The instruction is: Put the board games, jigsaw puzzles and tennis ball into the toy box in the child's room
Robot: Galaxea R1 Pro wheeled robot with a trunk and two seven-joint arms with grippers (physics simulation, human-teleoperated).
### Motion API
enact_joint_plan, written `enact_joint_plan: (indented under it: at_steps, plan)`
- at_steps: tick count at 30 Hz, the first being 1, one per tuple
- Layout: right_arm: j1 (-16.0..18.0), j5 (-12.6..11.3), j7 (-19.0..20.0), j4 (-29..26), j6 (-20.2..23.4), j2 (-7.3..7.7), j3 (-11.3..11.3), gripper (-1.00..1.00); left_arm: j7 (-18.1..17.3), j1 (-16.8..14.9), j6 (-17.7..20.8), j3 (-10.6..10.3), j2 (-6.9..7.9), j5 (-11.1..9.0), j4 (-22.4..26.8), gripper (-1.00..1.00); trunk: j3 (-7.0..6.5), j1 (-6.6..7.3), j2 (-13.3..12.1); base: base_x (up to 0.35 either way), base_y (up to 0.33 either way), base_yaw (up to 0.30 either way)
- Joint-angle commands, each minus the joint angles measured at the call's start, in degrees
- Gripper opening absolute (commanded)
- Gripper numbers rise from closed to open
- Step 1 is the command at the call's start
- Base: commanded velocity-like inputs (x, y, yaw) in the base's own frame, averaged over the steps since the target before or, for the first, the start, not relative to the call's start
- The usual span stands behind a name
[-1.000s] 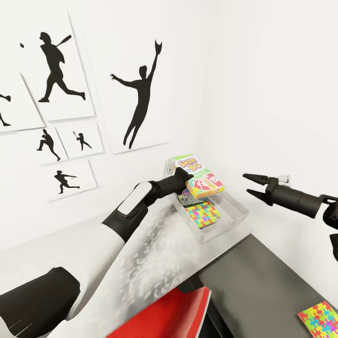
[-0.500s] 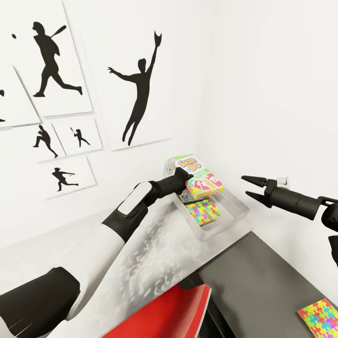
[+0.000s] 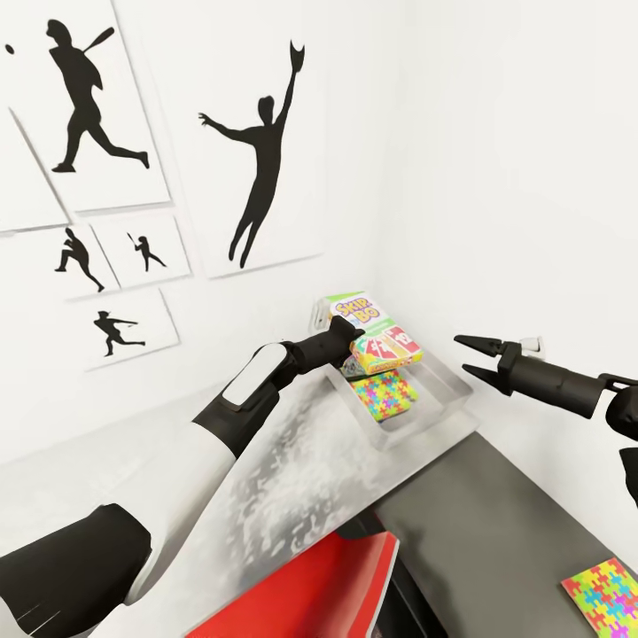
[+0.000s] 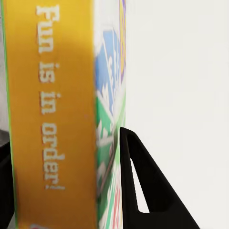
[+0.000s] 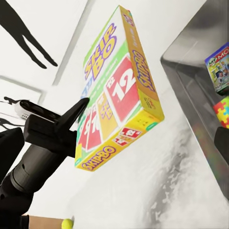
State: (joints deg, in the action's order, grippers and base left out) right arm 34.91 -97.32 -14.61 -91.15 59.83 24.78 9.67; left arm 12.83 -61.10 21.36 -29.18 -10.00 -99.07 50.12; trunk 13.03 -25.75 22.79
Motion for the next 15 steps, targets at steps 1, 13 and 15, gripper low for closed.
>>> enact_joint_plan:
  at_steps: [1,13,15]
  plan:
    - [0.03,-0.59,-0.6,-0.04,0.17,0.01,0.03,1.0,0.44,-0.06,0.01,0.0,0.0,-0.6,0.07,-1.0,0.21,-0.03,0.13,0.0,0.0,0.0]
    - [-0.09,-0.59,-0.54,-0.08,0.17,0.08,-0.06,1.0,0.44,-0.07,-0.08,0.0,0.0,-0.55,0.06,-1.0,1.33,-0.03,0.13,0.0,0.0,0.0]
    - [-0.1,-0.59,-0.52,-0.08,0.17,0.14,-0.02,1.0,0.44,-0.07,-0.08,0.0,0.0,-0.58,0.06,-1.0,1.52,-0.03,0.13,0.0,0.0,0.0]
